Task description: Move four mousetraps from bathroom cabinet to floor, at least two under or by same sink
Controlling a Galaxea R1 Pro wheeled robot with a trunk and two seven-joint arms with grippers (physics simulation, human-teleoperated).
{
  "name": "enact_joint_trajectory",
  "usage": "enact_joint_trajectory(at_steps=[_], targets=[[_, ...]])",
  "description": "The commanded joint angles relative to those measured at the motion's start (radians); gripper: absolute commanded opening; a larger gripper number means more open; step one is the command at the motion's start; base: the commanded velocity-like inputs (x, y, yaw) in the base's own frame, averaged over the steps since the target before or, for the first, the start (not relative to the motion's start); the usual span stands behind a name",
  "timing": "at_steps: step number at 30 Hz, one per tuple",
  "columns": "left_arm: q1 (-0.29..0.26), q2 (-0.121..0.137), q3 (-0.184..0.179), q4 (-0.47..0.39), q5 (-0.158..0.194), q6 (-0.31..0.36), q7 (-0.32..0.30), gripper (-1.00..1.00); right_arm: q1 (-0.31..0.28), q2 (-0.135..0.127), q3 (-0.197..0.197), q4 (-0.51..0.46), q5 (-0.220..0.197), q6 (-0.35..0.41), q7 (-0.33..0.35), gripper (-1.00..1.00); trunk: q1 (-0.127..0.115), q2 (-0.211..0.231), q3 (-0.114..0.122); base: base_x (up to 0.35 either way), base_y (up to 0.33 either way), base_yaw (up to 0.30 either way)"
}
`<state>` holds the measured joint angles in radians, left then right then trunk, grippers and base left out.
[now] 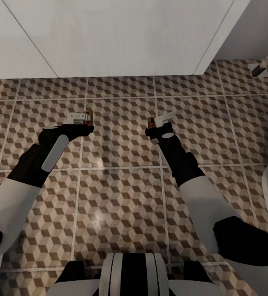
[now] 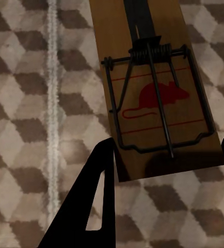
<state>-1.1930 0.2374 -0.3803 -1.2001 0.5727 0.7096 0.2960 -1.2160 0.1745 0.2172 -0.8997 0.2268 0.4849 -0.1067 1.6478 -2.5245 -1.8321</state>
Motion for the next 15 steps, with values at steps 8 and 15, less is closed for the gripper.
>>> enact_joint_trajectory(at_steps=[8,15], targets=[[0.024,0.007,-0.003,-0.047,0.008,-0.002,0.011,-1.00,-0.002,0.000,0.011,-0.026,0.004,-0.084,0.002,-1.00,0.000,0.000,-0.001,0.000,0.000,0.000],[0.030,0.000,-0.007,-0.006,0.006,-0.008,0.010,-1.00,-0.003,0.000,0.122,0.021,0.006,-0.093,-0.005,-1.00,0.000,0.000,-0.001,0.000,0.000,0.000]])
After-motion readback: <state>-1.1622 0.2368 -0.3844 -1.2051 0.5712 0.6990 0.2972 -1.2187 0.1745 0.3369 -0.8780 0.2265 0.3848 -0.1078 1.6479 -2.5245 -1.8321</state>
